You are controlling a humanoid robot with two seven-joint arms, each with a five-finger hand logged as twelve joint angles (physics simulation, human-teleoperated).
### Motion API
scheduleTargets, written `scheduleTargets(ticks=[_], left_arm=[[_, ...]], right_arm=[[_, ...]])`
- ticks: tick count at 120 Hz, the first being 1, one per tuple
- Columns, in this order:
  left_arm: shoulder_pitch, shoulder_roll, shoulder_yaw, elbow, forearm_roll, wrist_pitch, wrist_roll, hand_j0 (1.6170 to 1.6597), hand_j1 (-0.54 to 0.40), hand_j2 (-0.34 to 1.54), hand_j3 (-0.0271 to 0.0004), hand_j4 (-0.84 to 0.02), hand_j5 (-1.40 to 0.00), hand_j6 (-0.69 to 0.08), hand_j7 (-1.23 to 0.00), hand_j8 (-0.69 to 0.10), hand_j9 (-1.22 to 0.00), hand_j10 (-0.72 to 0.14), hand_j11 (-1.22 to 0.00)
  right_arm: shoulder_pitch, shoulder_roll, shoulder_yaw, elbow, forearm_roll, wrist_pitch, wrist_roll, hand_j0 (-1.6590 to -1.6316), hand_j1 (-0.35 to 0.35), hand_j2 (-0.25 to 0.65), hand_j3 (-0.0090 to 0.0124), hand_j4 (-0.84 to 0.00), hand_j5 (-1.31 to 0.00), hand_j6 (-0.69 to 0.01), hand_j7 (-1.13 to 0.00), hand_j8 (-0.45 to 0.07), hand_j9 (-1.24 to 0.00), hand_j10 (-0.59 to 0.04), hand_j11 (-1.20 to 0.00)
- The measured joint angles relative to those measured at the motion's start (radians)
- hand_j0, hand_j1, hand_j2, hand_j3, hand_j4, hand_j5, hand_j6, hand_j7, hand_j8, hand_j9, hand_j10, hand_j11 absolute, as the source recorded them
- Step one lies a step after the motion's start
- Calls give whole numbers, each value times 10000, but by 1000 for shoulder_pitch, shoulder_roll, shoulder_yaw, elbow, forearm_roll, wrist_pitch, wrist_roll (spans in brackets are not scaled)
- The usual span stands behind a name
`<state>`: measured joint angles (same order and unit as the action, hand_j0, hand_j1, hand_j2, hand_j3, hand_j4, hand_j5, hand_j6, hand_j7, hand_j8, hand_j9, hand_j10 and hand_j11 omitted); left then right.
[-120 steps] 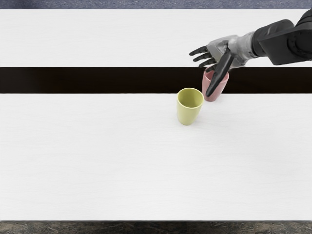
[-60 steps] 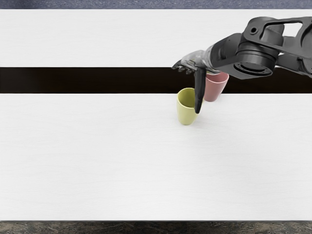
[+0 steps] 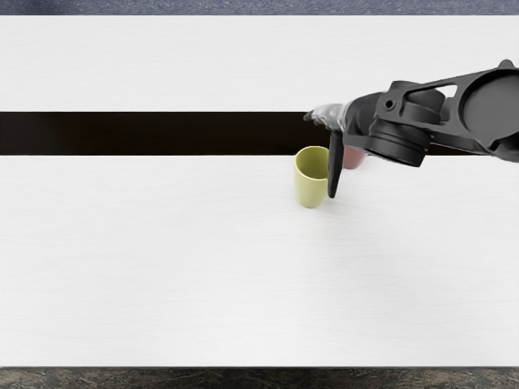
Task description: Pick up cup and place in cup with right hand
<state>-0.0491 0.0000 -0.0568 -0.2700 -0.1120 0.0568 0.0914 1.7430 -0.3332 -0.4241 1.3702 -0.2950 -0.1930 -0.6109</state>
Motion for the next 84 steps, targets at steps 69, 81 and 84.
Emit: scheduleTargets(ticks=[69,81,84], left_arm=[[0,0,0,0,0,0,0,16581,3444,6,0,-38,-50,-38,-50,-38,-50,-38,-50],[0,0,0,0,0,0,0,16581,3444,6,0,-38,-50,-38,-50,-38,-50,-38,-50],[0,0,0,0,0,0,0,16581,3444,6,0,-38,-50,-38,-50,-38,-50,-38,-50]], right_arm=[[-43,52,-26,37,-1,-157,0,-16581,-3169,-48,0,-283,-355,-291,-354,-286,-355,-280,-354],[-46,55,-27,37,-1,-161,0,-16581,-3106,-58,0,-335,-424,-343,-422,-338,-423,-333,-423],[-47,57,-27,36,-1,-162,0,-16581,-2889,-94,0,-515,-658,-523,-657,-518,-658,-513,-657]])
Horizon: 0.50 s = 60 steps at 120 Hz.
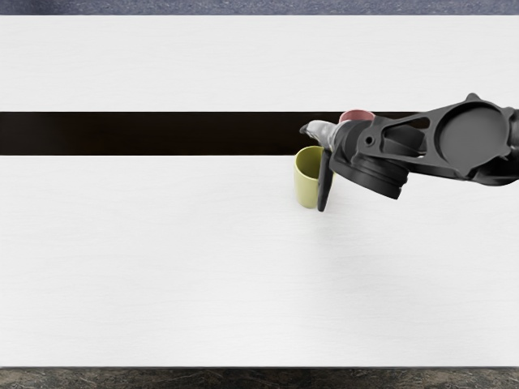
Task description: Pick up cup and place in cup with right hand
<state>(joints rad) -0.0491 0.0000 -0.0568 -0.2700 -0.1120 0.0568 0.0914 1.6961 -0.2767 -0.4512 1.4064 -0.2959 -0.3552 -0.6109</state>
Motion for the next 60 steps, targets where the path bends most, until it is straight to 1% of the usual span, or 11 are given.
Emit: scheduleTargets(ticks=[23,26,29,35,36,38,41,42,48,57,60], left_arm=[[0,0,0,0,0,0,0,16581,3444,6,0,-38,-50,-38,-50,-38,-50,-38,-50],[0,0,0,0,0,0,0,16581,3444,7,0,-38,-50,-38,-50,-38,-50,-38,-50],[0,0,0,0,0,0,0,16581,3444,7,0,-38,-50,-38,-50,-38,-50,-38,-50],[0,0,0,0,0,0,0,16581,3445,5,1,-38,-49,-38,-49,-38,-49,-38,-49],[0,0,0,0,0,0,0,16581,3445,5,1,-39,-49,-38,-49,-38,-49,-38,-49],[0,0,0,0,0,0,0,16581,3445,5,1,-39,-49,-39,-49,-39,-49,-39,-49],[0,0,0,0,0,0,0,16580,3445,5,1,-39,-48,-39,-48,-39,-48,-39,-48],[0,0,0,0,0,0,0,16580,3445,5,1,-39,-48,-39,-49,-39,-49,-39,-48],[0,0,0,0,0,0,0,16580,3445,4,1,-39,-48,-39,-48,-39,-48,-39,-48],[0,0,0,0,0,0,0,16580,3445,4,1,-40,-48,-39,-49,-39,-49,-39,-49],[0,0,0,0,0,0,0,16580,3445,4,1,-40,-48,-39,-49,-39,-49,-39,-49]], right_arm=[[-12,12,1,-8,0,-13,0,-16581,-977,-412,0,-2108,-2731,-2117,-2729,-2096,-2730,-2107,-2729],[-17,16,1,-12,-3,-14,0,-16581,-846,-436,0,-2244,-2847,-2224,-2871,-2846,-2873,-2218,-2872],[-21,20,1,-16,-6,-15,0,-16578,-743,-432,-26,-2420,-2893,-1790,-2993,-2632,-2958,-2351,-2956],[-27,26,1,-23,-9,-19,0,-16575,-547,-437,-9,-2745,-2969,-1188,-3213,-2350,-3092,-2653,-3133],[-28,27,1,-24,-9,-19,0,-16574,-485,-448,-20,-2818,-2996,-1138,-3276,-2252,-3138,-2494,-3187],[-29,28,1,-26,-9,-19,0,-16576,-283,-509,24,-2940,-3193,-891,-3471,-2298,-3347,-2313,-3405],[-31,30,1,-28,-9,-18,0,-16581,170,-639,34,-3206,-3690,-607,-3919,-2121,-3849,-2159,-3916],[-31,30,1,-28,-9,-18,0,-16581,321,-667,6,-3328,-3853,-820,-4080,-2138,-4006,-2155,-4076],[-35,31,3,-31,-9,-19,0,-16580,1168,-817,-7,-4031,-4752,-963,-4987,-1774,-4889,-2003,-4978],[-38,27,10,-33,-10,-17,-1,-16569,2023,-268,-1,-4790,-6010,-1414,-6171,-1278,-6066,-1785,-6165],[-39,22,13,-33,-8,-16,-1,-16561,2039,28,14,-4934,-6418,-1201,-6487,-1148,-6453,-1727,-6549]])
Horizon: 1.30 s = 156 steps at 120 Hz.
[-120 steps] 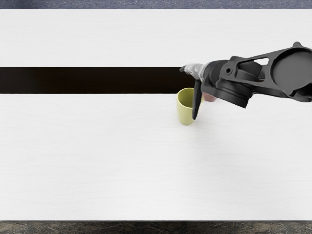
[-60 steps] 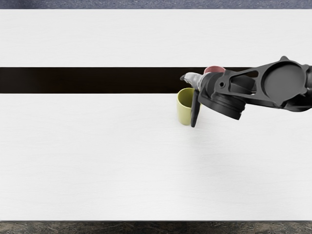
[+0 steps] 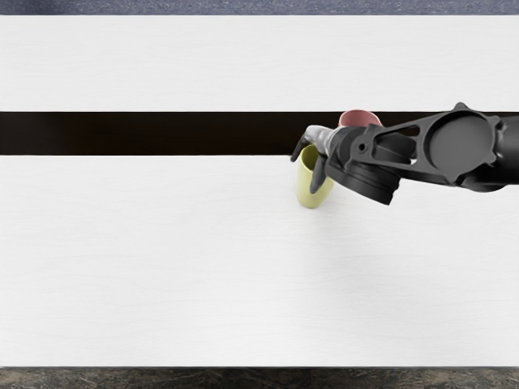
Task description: Pick up cup and place in cup with right hand
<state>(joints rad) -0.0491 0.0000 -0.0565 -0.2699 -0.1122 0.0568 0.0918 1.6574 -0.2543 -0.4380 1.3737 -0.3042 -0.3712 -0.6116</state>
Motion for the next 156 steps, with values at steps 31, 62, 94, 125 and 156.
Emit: scheduleTargets(ticks=[31,62,94,125,156], left_arm=[[0,0,0,0,0,0,0,16581,3445,5,0,-39,-49,-38,-49,-38,-49,-37,-49],[0,0,-1,0,0,0,0,16581,3444,6,0,-38,-50,-38,-50,-38,-50,-37,-49],[0,0,0,0,0,0,0,16581,3444,7,0,-38,-50,-38,-50,-38,-50,-37,-49],[0,0,-1,0,0,0,0,16581,3444,6,0,-38,-50,-38,-50,-37,-50,-37,-50],[0,0,0,0,0,0,0,16581,3444,6,0,-38,-50,-38,-50,-38,-49,-37,-49]], right_arm=[[0,-110,69,1,11,14,-1,-16496,1831,592,-3,-5615,-9004,-2239,-8156,-823,-8503,-1591,-8620],[37,-253,235,-1,4,106,-2,-16427,1908,904,-5,-5794,-9778,-2489,-8577,-850,-9115,-1609,-9161],[95,-231,195,-101,-41,110,1,-16471,1392,1245,-2,-6318,-9114,-3152,-8636,-1625,-8947,-2396,-9133],[101,-183,126,-155,-61,106,1,-16505,1223,1018,2,-6371,-8791,-3398,-8520,-1896,-8737,-2622,-8954],[98,-176,81,-164,-65,103,0,-16515,1142,983,2,-6393,-8699,-3480,-8486,-1969,-8670,-2707,-8847]])
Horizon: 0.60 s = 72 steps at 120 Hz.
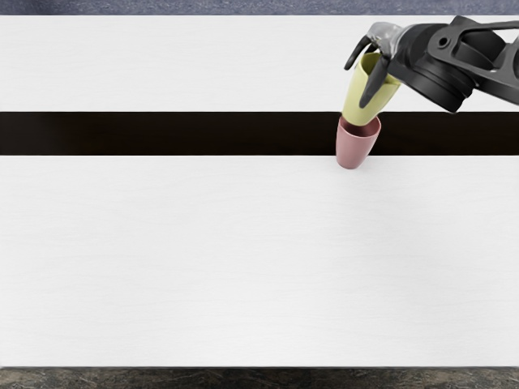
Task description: Pick up cup and place in cup with right hand
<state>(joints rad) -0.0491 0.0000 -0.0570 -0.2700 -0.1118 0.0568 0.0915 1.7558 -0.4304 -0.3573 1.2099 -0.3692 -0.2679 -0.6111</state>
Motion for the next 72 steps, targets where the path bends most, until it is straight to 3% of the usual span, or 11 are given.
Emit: scheduleTargets(ticks=[9,15,47,52,59,61,72], left_arm=[[0,0,0,0,0,0,0,16581,3444,6,0,-38,-50,-38,-50,-38,-49,-37,-49],[0,0,0,0,0,0,0,16581,3444,6,0,-38,-50,-38,-50,-38,-49,-37,-49],[0,0,0,0,0,0,0,16581,3444,6,0,-38,-50,-38,-50,-38,-49,-37,-49],[0,0,0,0,0,0,0,16581,3444,6,0,-38,-50,-38,-50,-38,-49,-37,-49],[0,0,0,0,0,0,0,16581,3444,6,0,-38,-49,-38,-49,-38,-49,-38,-49],[0,0,0,0,0,0,0,16581,3444,6,0,-38,-49,-38,-49,-38,-49,-38,-49],[0,0,0,0,0,0,0,16581,3444,6,0,-38,-50,-38,-50,-38,-49,-38,-49]], right_arm=[[-1,4,-4,-4,0,0,0,-16514,1039,654,4,-6392,-8700,-3474,-8482,-1982,-8676,-2710,-8848],[-2,10,-5,-8,0,0,0,-16518,1203,1181,1,-6403,-8674,-3464,-8481,-1987,-8662,-2721,-8833],[-4,34,-35,-25,-1,-17,0,-16512,1061,613,2,-6401,-8699,-3472,-8487,-1968,-8696,-2723,-8841],[-5,40,-40,-29,-1,-20,0,-16517,1149,1065,1,-6408,-8679,-3457,-8483,-1962,-8677,-2735,-8818],[-6,45,-43,-33,-1,-22,0,-16513,1024,582,1,-6399,-8668,-3497,-8472,-1996,-8664,-2746,-8819],[-6,47,-44,-34,-1,-22,0,-16516,1105,980,-1,-6411,-8640,-3522,-8468,-2010,-8641,-2771,-8795],[-8,51,-46,-39,-1,-24,0,-16515,1094,948,0,-6417,-8597,-3535,-8456,-2035,-8617,-2769,-8777]])
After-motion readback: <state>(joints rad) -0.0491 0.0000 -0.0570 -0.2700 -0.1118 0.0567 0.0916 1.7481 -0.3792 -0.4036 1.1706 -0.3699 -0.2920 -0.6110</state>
